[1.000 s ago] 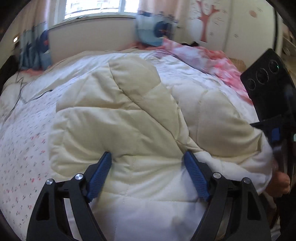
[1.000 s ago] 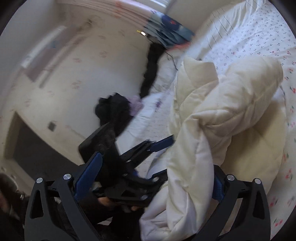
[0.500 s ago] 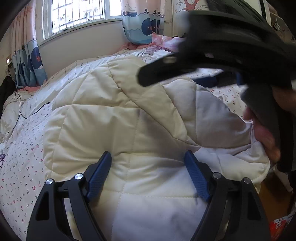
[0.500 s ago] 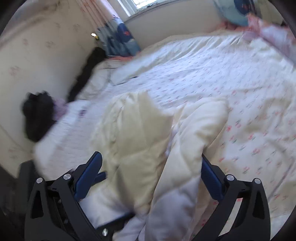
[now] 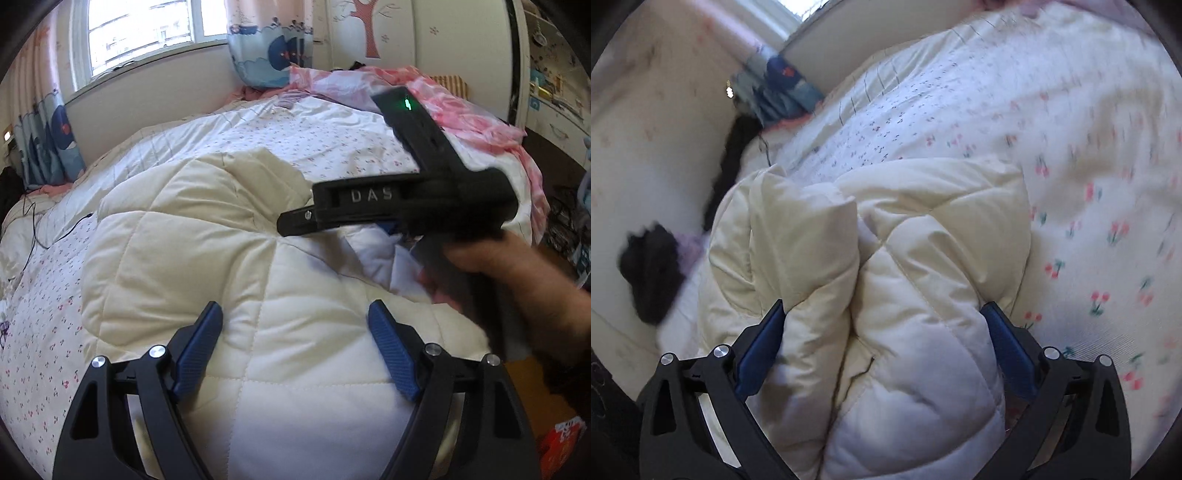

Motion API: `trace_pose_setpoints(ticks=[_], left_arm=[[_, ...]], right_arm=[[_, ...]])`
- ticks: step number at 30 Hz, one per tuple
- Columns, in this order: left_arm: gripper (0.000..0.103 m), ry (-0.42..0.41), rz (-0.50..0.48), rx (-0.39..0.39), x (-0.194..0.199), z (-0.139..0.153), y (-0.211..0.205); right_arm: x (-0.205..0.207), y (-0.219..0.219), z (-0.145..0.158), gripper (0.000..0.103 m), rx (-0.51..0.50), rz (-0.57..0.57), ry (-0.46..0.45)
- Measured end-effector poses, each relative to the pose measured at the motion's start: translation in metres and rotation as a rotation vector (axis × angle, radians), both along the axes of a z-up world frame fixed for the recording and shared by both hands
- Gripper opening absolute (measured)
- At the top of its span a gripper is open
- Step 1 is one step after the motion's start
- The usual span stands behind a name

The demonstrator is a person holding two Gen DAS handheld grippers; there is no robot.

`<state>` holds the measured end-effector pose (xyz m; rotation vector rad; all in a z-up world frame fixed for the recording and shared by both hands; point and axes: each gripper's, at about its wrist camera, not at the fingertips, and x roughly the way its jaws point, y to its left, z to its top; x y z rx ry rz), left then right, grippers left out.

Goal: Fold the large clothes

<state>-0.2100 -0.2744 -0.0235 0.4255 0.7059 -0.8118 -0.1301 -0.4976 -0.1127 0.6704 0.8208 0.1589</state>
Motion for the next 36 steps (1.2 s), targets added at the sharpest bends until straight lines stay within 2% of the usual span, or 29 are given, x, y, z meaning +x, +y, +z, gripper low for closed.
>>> trace_pose_setpoints(ticks=[12, 16, 18, 21, 24, 26, 28, 30, 32, 33, 36], left_arm=[[0.078, -0.01, -0.018, 0.02, 0.0, -0.001, -0.002], [0.079, -0.007, -0.025, 0.015, 0.001, -0.001, -0.002], [0.079, -0.008, -0.025, 0.015, 0.001, -0.002, -0.002], [0.081, -0.01, -0.026, 0.013, 0.001, -0.001, -0.002], [0.082, -0.011, -0.022, 0.009, 0.002, -0.001, -0.001], [0.082, 0.005, -0.024, -0.001, 0.005, -0.001, -0.001], [0.083, 0.03, -0.035, -0.012, 0.007, -0.001, 0.001], [0.083, 0.125, -0.076, -0.084, 0.015, 0.01, 0.013], [0.083, 0.277, -0.064, -0.224, 0.034, 0.025, 0.039], [0.083, 0.362, -0.013, -0.321, 0.051, 0.035, 0.064], [0.083, 0.43, 0.138, -0.424, 0.088, 0.042, 0.119]], right_arm=[[-0.018, -0.005, -0.014, 0.097, -0.008, -0.062, -0.102], [-0.019, -0.005, -0.016, 0.097, -0.016, -0.069, -0.109], [-0.017, -0.004, -0.014, 0.097, -0.017, -0.062, -0.094], [-0.016, -0.005, 0.002, 0.097, -0.02, -0.044, -0.01], [-0.033, 0.0, 0.025, 0.097, -0.095, -0.071, 0.025], [-0.04, 0.007, 0.021, 0.097, -0.123, -0.079, 0.048], [-0.039, 0.008, 0.0, 0.097, -0.063, -0.079, 0.061], [-0.037, 0.006, -0.007, 0.097, -0.042, -0.077, 0.035], [-0.036, 0.005, -0.005, 0.097, -0.034, -0.071, 0.049], [-0.035, 0.004, -0.003, 0.097, -0.03, -0.056, 0.068], [-0.034, -0.004, 0.014, 0.097, -0.034, -0.03, 0.116]])
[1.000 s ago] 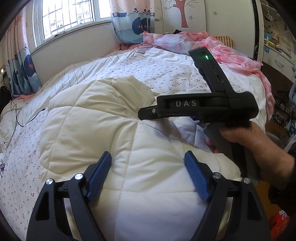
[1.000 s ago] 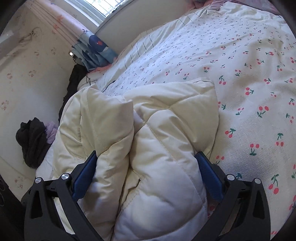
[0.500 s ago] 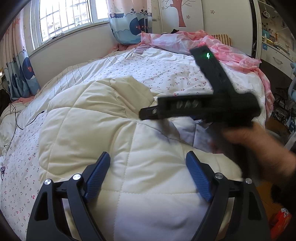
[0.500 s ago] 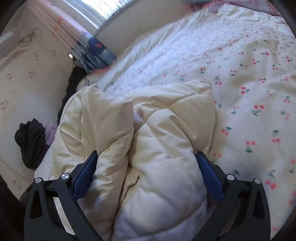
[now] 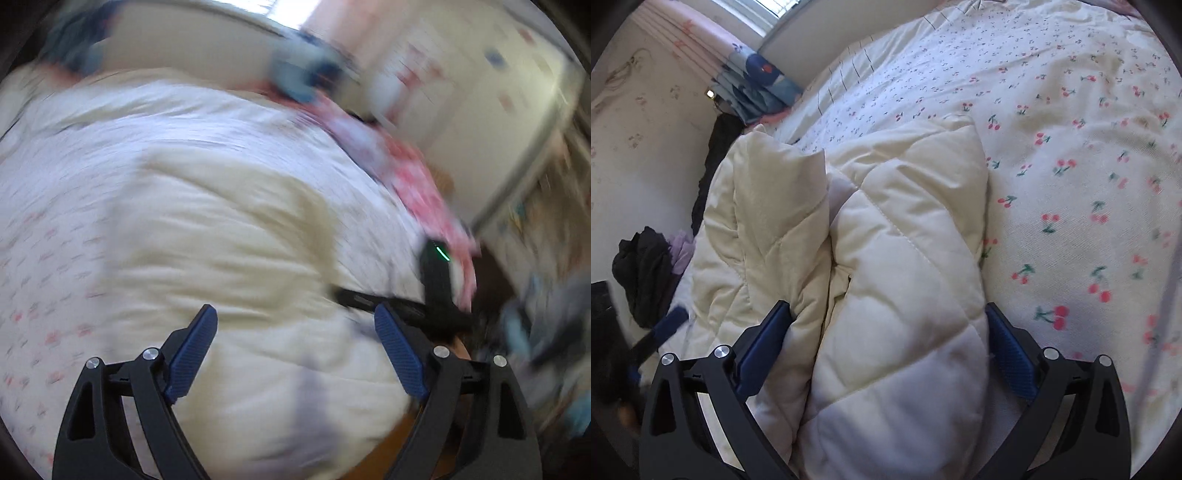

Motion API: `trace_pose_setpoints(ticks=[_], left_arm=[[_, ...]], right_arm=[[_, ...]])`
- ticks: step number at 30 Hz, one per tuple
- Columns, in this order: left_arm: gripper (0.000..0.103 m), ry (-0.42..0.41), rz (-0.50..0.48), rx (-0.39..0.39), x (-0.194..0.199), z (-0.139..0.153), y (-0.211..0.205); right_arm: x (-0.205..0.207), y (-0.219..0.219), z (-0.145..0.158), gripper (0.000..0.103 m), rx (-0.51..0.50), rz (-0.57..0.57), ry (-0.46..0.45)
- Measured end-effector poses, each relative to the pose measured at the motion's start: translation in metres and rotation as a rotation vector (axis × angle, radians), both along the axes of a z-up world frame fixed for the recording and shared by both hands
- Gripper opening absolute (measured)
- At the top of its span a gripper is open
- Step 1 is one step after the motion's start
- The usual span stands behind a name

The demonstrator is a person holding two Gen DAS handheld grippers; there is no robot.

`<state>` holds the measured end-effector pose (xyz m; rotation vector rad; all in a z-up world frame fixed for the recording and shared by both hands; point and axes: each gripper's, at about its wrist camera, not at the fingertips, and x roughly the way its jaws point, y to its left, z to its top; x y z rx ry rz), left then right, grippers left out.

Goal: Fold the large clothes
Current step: 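Press the folded jacket bundle with both grippers to flatten it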

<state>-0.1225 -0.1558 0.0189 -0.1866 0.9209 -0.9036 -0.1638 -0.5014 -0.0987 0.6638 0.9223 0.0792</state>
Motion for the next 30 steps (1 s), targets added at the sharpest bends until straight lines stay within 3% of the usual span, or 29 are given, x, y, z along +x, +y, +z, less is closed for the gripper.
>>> trace_pose_setpoints(ticks=[3, 5, 7, 9, 12, 15, 18, 21, 25, 26, 28, 29, 30], left_arm=[[0.083, 0.111, 0.174, 0.012, 0.038, -0.02, 0.048], [0.083, 0.181, 0.219, 0.015, 0.051, -0.038, 0.06], [0.087, 0.268, 0.239, 0.026, 0.064, -0.063, 0.061], [0.096, 0.305, 0.261, -0.019, 0.067, -0.077, 0.056], [0.097, 0.395, 0.188, -0.106, 0.067, -0.094, 0.038], [0.097, 0.286, 0.136, -0.03, 0.058, -0.075, 0.014], [0.096, 0.177, 0.111, -0.054, 0.048, -0.043, 0.015], [0.096, 0.061, 0.13, -0.052, 0.043, -0.003, 0.034], [0.096, -0.095, 0.217, 0.044, 0.04, 0.051, 0.085], [0.096, -0.124, 0.242, 0.088, 0.041, 0.056, 0.097], [0.096, -0.158, 0.295, 0.245, 0.047, 0.05, 0.117], [0.096, -0.121, 0.319, 0.355, 0.056, 0.028, 0.124], [0.096, -0.066, 0.336, 0.405, 0.064, 0.01, 0.127]], right_arm=[[-0.001, -0.002, 0.031, 0.097, -0.091, -0.007, -0.026], [0.003, -0.002, 0.041, 0.097, -0.136, -0.004, -0.023], [0.015, 0.002, 0.033, 0.097, -0.179, 0.028, 0.032], [0.023, 0.01, 0.009, 0.097, -0.158, 0.066, 0.096], [0.013, 0.005, -0.017, 0.097, -0.061, 0.02, 0.055], [0.005, 0.01, -0.016, 0.096, -0.051, -0.025, -0.009], [0.007, 0.029, 0.0, 0.093, -0.005, -0.041, -0.113], [0.023, 0.06, 0.028, 0.093, 0.1, -0.003, -0.252], [0.056, 0.117, 0.057, 0.094, 0.154, 0.096, -0.344], [0.067, 0.132, 0.055, 0.094, 0.147, 0.132, -0.33], [0.096, 0.168, 0.029, 0.094, 0.053, 0.238, -0.191], [0.107, 0.183, 0.009, 0.094, -0.025, 0.286, -0.103], [0.116, 0.198, -0.02, 0.095, -0.089, 0.345, 0.006]])
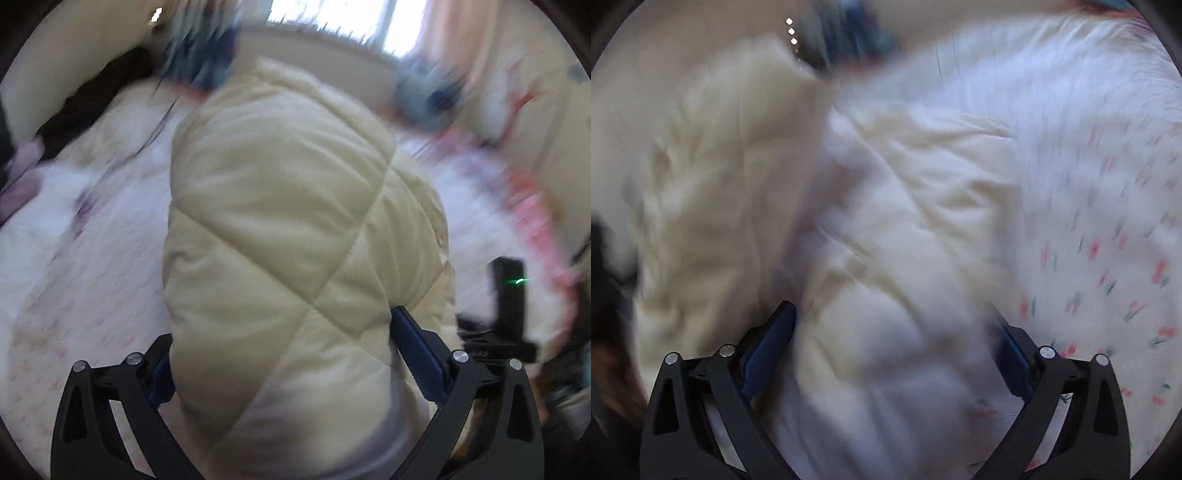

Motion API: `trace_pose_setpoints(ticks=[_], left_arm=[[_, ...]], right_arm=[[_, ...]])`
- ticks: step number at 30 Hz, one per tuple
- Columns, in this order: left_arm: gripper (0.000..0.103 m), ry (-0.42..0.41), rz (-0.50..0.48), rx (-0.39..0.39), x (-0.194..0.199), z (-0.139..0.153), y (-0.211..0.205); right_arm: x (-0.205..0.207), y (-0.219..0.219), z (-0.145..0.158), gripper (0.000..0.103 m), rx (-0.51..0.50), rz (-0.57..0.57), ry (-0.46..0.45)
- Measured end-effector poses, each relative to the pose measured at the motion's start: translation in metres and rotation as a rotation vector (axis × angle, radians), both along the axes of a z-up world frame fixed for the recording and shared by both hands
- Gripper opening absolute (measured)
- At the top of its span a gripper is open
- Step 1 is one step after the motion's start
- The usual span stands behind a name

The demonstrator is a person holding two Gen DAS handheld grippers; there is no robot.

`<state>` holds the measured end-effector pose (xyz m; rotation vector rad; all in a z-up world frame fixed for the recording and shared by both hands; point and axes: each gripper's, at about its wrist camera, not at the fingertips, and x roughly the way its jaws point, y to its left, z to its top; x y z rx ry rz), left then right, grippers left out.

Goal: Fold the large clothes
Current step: 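Press the folded jacket bundle with both grippers to flatten it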

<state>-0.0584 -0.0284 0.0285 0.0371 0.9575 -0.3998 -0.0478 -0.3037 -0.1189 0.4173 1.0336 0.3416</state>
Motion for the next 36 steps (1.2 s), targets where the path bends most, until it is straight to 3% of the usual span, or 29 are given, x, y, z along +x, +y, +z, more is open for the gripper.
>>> trace_pose_setpoints(ticks=[1, 3, 7, 9, 11, 13, 14, 15, 16, 18, 21, 22, 24, 28, 29, 31, 34, 36], left_arm=[[0.096, 0.067, 0.045, 0.011, 0.007, -0.023, 0.007], [0.097, 0.068, 0.117, -0.062, 0.008, -0.044, 0.024], [0.098, 0.023, 0.127, -0.091, 0.005, -0.047, 0.027], [0.098, 0.021, 0.129, -0.085, -0.002, -0.049, 0.027], [0.098, 0.031, 0.128, -0.087, -0.001, -0.049, 0.029], [0.098, 0.044, 0.121, -0.089, -0.001, -0.047, 0.033], [0.098, 0.052, 0.116, -0.097, -0.001, -0.046, 0.038], [0.098, 0.071, 0.116, -0.11, 0.006, -0.047, 0.04], [0.098, 0.097, 0.113, -0.113, 0.013, -0.048, 0.04], [0.097, 0.147, 0.107, -0.151, 0.024, -0.046, 0.044], [0.097, 0.206, 0.101, -0.281, 0.031, -0.044, 0.07], [0.097, 0.199, 0.113, -0.319, 0.03, -0.044, 0.081], [0.097, 0.163, 0.151, -0.354, 0.028, -0.045, 0.102], [0.097, 0.196, 0.15, -0.395, 0.033, -0.061, 0.095], [0.098, 0.163, 0.143, -0.364, 0.03, -0.059, 0.085], [0.098, 0.122, 0.147, -0.316, 0.028, -0.052, 0.079], [0.097, 0.111, 0.215, -0.367, 0.039, -0.048, 0.105], [0.097, 0.081, 0.229, -0.331, 0.049, -0.042, 0.116]], right_arm=[[-0.002, 0.0, -0.016, 0.095, 0.027, 0.004, 0.03], [-0.011, -0.01, -0.01, 0.095, 0.07, -0.027, 0.022], [-0.015, -0.03, 0.049, 0.095, 0.039, -0.112, -0.134], [0.004, -0.023, 0.085, 0.096, 0.019, -0.122, -0.202], [0.034, -0.007, 0.1, 0.096, -0.048, -0.079, -0.207], [0.069, 0.023, 0.086, 0.096, -0.193, -0.01, -0.133], [0.097, 0.041, 0.057, 0.096, -0.308, 0.024, -0.065], [0.11, 0.05, 0.028, 0.097, -0.32, 0.059, -0.022], [0.111, 0.046, 0.003, 0.097, -0.266, 0.068, 0.033], [0.111, 0.024, -0.01, 0.096, -0.136, 0.021, 0.105], [0.088, 0.01, 0.023, 0.096, -0.116, 0.008, 0.038], [0.071, -0.001, 0.037, 0.096, -0.089, -0.012, -0.006], [0.048, -0.019, 0.043, 0.096, -0.033, -0.062, -0.008], [0.067, -0.012, 0.003, 0.096, 0.109, -0.042, 0.16], [0.076, 0.0, -0.002, 0.097, 0.111, -0.032, 0.176], [0.089, 0.028, 0.006, 0.097, 0.075, -0.037, 0.127], [0.108, 0.052, 0.029, 0.097, 0.2, 0.013, 0.014], [0.119, 0.064, 0.037, 0.097, 0.281, 0.057, -0.044]])
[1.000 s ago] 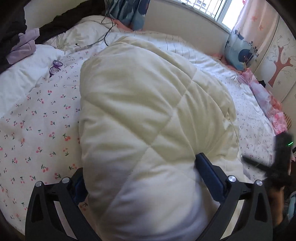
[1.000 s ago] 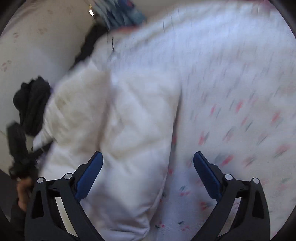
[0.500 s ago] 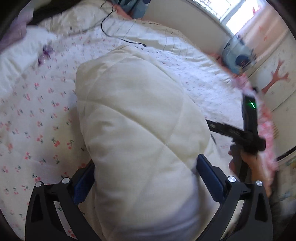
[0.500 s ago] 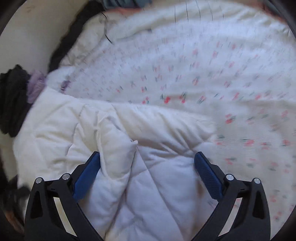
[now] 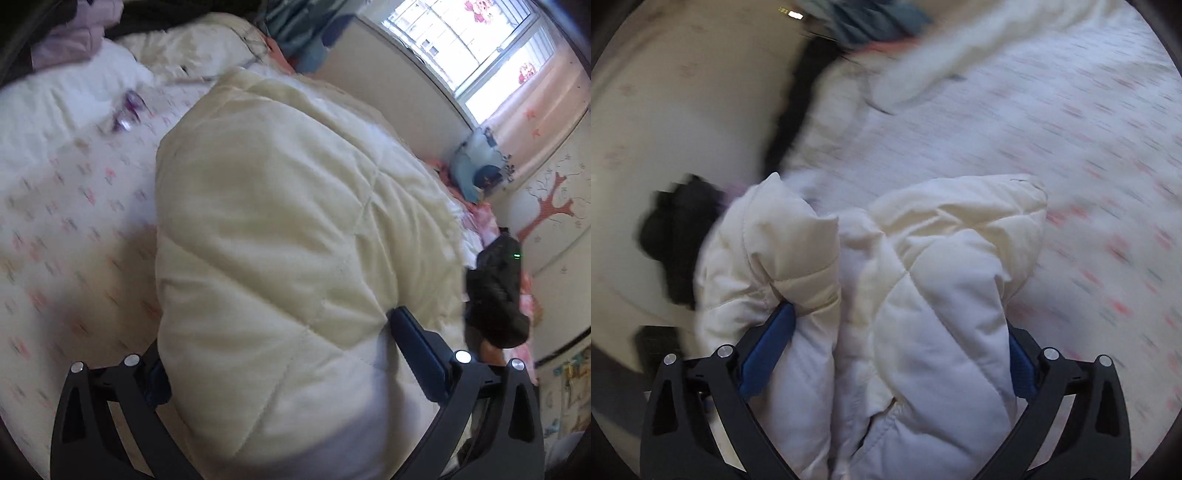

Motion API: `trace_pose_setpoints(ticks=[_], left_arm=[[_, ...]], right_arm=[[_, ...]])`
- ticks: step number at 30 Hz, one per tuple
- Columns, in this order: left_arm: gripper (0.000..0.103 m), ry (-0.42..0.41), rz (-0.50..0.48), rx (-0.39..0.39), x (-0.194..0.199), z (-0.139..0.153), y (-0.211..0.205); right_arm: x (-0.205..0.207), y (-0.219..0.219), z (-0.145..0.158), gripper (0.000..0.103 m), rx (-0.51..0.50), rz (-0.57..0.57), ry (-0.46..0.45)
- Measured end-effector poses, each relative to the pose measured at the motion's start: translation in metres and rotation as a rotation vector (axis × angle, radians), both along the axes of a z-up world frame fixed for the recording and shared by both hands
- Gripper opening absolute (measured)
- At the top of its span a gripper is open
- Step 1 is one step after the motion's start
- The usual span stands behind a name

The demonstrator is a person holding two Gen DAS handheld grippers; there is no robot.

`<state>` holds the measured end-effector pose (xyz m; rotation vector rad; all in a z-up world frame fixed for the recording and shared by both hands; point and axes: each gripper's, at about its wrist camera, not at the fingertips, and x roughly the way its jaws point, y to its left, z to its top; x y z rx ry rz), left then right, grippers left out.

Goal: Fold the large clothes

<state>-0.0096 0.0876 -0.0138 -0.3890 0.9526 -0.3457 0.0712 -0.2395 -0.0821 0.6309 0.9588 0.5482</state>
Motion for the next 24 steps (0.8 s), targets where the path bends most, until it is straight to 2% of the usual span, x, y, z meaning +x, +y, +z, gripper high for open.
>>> trace_pose_setpoints(ticks=[2, 3, 4, 6, 7, 8, 10, 11, 12, 14, 15, 16, 17, 18, 19, 21, 24], left_arm=[[0.098, -0.001, -0.015, 0.07, 0.008, 0.0, -0.001], [0.098, 0.012, -0.031, 0.099, 0.011, -0.004, -0.007], [0.098, 0.023, -0.051, 0.157, 0.013, -0.011, -0.016], [0.098, 0.009, -0.055, 0.206, 0.013, -0.018, -0.026], [0.098, 0.002, -0.052, 0.213, 0.012, -0.019, -0.028], [0.098, -0.002, -0.048, 0.213, 0.011, -0.02, -0.029], [0.098, -0.006, -0.043, 0.203, 0.01, -0.02, -0.029], [0.098, -0.004, -0.041, 0.201, 0.011, -0.021, -0.029], [0.098, 0.0, -0.041, 0.2, 0.012, -0.021, -0.029], [0.098, 0.021, -0.045, 0.196, 0.019, -0.023, -0.03], [0.098, 0.035, -0.045, 0.194, 0.025, -0.024, -0.028], [0.098, 0.046, -0.039, 0.192, 0.03, -0.025, -0.025], [0.098, 0.067, -0.028, 0.189, 0.035, -0.026, -0.027], [0.098, 0.093, -0.014, 0.175, 0.044, -0.031, -0.026], [0.098, 0.102, -0.013, 0.168, 0.049, -0.033, -0.026], [0.098, 0.111, -0.025, 0.156, 0.051, -0.036, -0.024], [0.098, 0.068, -0.068, 0.125, 0.038, -0.038, -0.016]], right_arm=[[0.011, 0.017, -0.012, 0.097, -0.08, 0.018, 0.022], [0.015, 0.025, -0.031, 0.097, -0.161, 0.044, 0.081], [0.017, 0.023, -0.045, 0.097, -0.169, 0.053, 0.114], [0.012, -0.004, -0.057, 0.095, -0.082, 0.009, 0.146], [0.007, -0.016, -0.052, 0.095, -0.076, -0.043, 0.139], [-0.001, -0.029, -0.038, 0.095, -0.09, -0.116, 0.094], [-0.009, -0.036, -0.009, 0.095, -0.07, -0.149, -0.004], [-0.008, -0.026, 0.011, 0.096, -0.091, -0.126, -0.067], [-0.006, -0.015, 0.022, 0.096, -0.128, -0.095, -0.101], [0.001, 0.019, 0.038, 0.096, -0.288, -0.026, -0.127], [0.019, 0.046, 0.027, 0.096, -0.433, 0.005, -0.095], [0.026, 0.056, 0.012, 0.096, -0.482, 0.017, -0.072], [0.039, 0.06, -0.01, 0.097, -0.472, 0.023, -0.035], [0.048, 0.048, -0.036, 0.098, -0.358, -0.002, 0.023], [0.05, 0.041, -0.043, 0.097, -0.311, -0.021, 0.051], [0.05, 0.045, -0.038, 0.097, -0.356, -0.014, 0.06], [0.035, 0.033, -0.012, 0.097, -0.337, -0.007, 0.092]])
